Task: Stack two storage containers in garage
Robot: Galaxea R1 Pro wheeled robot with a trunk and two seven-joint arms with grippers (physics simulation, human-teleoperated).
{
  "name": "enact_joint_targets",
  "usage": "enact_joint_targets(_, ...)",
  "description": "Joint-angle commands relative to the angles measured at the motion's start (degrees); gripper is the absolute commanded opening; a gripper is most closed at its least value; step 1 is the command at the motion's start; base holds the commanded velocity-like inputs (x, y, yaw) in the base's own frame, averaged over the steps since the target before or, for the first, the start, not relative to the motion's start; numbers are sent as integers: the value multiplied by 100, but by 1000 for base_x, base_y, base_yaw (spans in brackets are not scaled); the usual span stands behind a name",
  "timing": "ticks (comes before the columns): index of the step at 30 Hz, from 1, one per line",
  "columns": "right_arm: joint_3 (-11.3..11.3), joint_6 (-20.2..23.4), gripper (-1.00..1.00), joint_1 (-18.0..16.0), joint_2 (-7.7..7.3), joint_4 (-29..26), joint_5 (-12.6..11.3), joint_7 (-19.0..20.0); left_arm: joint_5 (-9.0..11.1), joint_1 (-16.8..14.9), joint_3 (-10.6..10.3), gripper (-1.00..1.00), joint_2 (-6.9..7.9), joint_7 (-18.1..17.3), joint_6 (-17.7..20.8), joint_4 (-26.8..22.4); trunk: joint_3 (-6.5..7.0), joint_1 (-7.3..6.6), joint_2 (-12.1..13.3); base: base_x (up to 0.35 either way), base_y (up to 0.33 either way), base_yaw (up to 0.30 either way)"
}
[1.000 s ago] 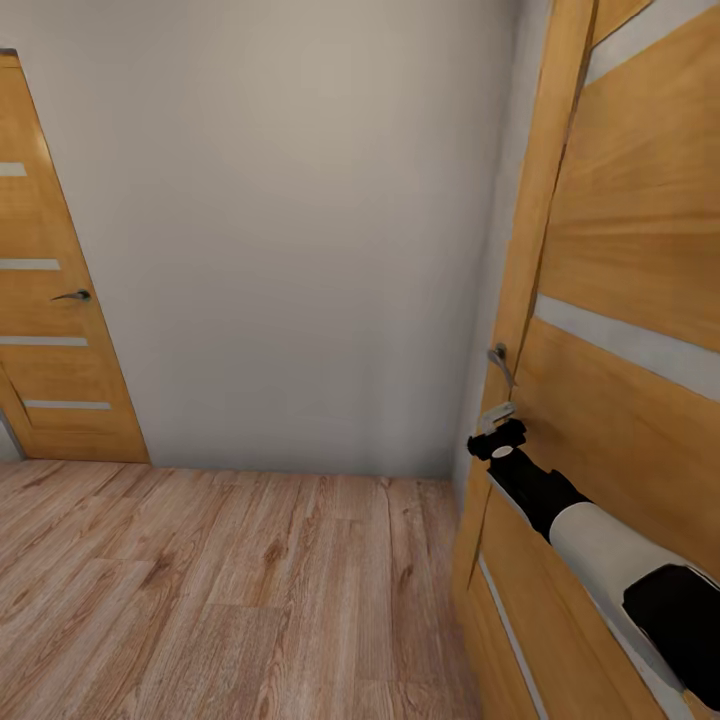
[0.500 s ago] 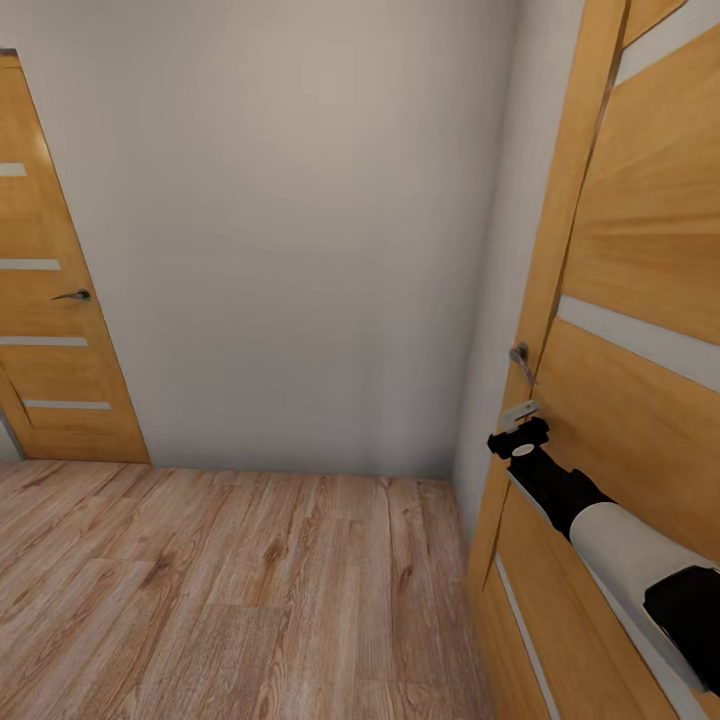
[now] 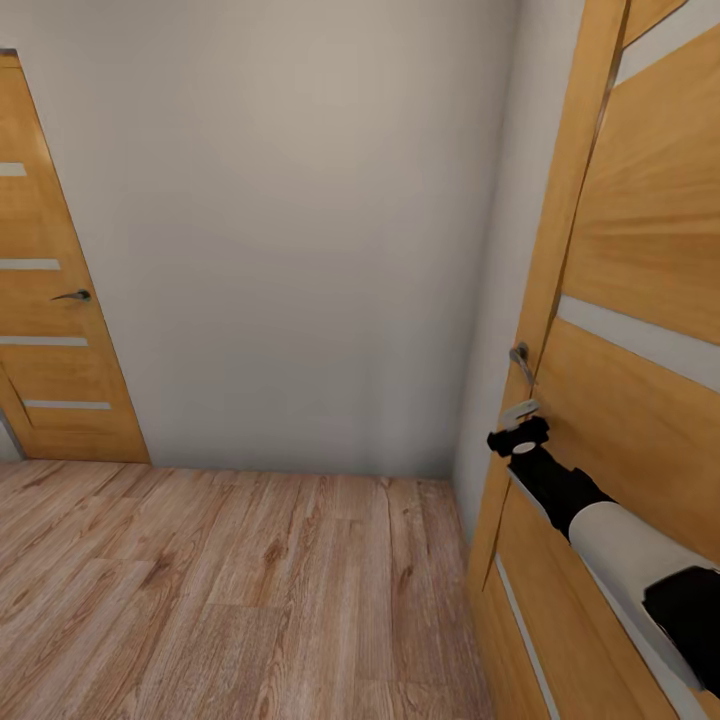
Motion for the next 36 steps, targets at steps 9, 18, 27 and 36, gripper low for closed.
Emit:
enact_joint_targets(9,37,544,100,-5,991,-526,37,-73,6,1,40,100,-2,-1,-11,-5,-6,0,-3,0,0,0)
enact_joint_targets(18,32,356,100,-5,1604,179,-6,-38,6,1,36,100,-2,-1,-11,-5,-6,0,-3,0,0,0)
enact_joint_targets(27,15,-788,100,597,1464,2637,-559,796,1,1,23,100,-6,-1,-11,-1,-6,0,-3,0,0,0)
enact_joint_targets(36,22,-1072,100,3487,983,2791,-652,1283,11,1,55,100,-3,16,-11,-5,-6,0,-3,0,0,0)
